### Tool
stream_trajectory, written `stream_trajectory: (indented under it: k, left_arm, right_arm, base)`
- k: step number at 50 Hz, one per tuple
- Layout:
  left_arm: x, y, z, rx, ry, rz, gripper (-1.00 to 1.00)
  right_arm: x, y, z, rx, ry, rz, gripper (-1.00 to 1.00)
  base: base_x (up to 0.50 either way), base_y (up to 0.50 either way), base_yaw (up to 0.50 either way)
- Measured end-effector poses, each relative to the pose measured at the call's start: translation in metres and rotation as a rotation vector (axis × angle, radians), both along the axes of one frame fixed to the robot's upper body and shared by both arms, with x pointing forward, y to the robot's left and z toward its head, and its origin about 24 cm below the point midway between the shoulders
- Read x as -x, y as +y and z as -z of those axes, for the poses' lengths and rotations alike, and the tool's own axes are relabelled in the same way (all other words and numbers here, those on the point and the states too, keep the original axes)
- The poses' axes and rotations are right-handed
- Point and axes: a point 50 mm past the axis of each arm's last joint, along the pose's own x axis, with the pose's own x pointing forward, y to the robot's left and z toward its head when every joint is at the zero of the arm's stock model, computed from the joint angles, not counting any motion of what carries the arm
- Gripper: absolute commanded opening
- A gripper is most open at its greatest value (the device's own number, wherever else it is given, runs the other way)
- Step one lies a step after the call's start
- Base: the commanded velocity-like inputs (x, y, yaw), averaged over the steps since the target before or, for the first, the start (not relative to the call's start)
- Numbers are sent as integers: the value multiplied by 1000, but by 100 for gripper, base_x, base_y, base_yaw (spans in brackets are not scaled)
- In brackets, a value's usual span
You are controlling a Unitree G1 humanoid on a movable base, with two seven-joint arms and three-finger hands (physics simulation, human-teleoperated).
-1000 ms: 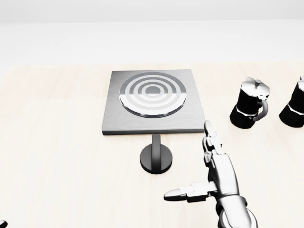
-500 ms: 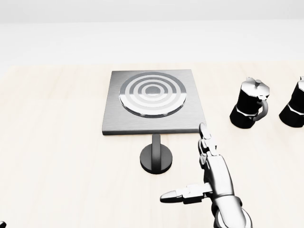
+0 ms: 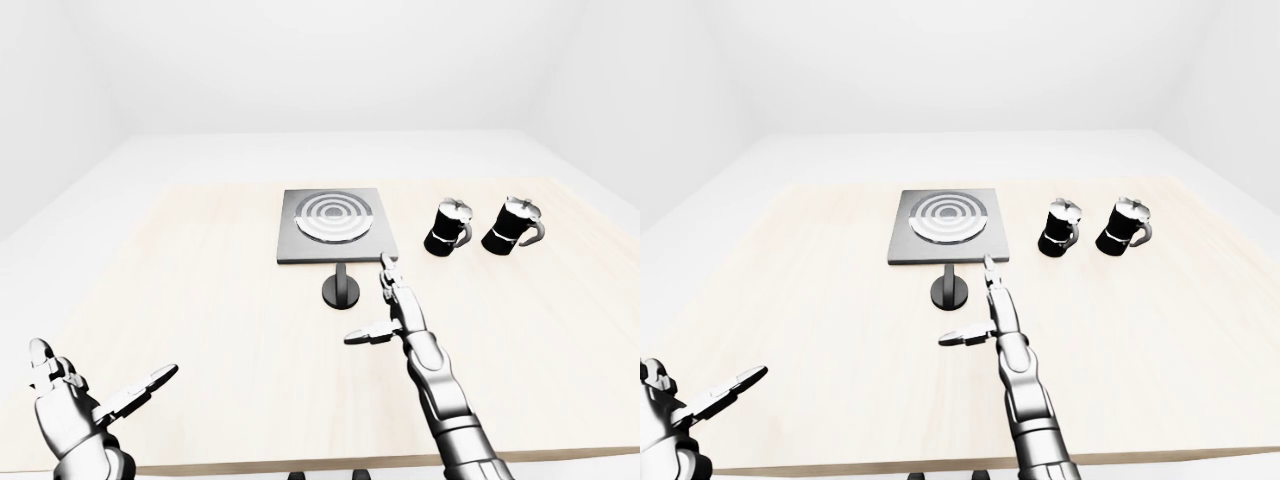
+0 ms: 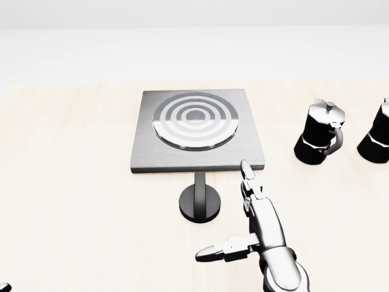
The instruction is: Turn off the stove.
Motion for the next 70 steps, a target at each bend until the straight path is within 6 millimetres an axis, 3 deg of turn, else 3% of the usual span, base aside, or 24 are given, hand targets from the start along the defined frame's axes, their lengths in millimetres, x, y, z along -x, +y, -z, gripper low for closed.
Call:
stream_trajectory:
  k: [22, 70]
  left_arm:
    - [1, 0, 1, 1, 4, -5, 100]
    - [3, 0, -2, -3, -9, -4, 100]
  right_arm:
    - [-2, 15, 4, 14, 7, -65, 100]
    - [0, 18, -8, 26, -47, -67, 100]
  base:
    - [0, 0, 0]
    - [0, 0, 0]
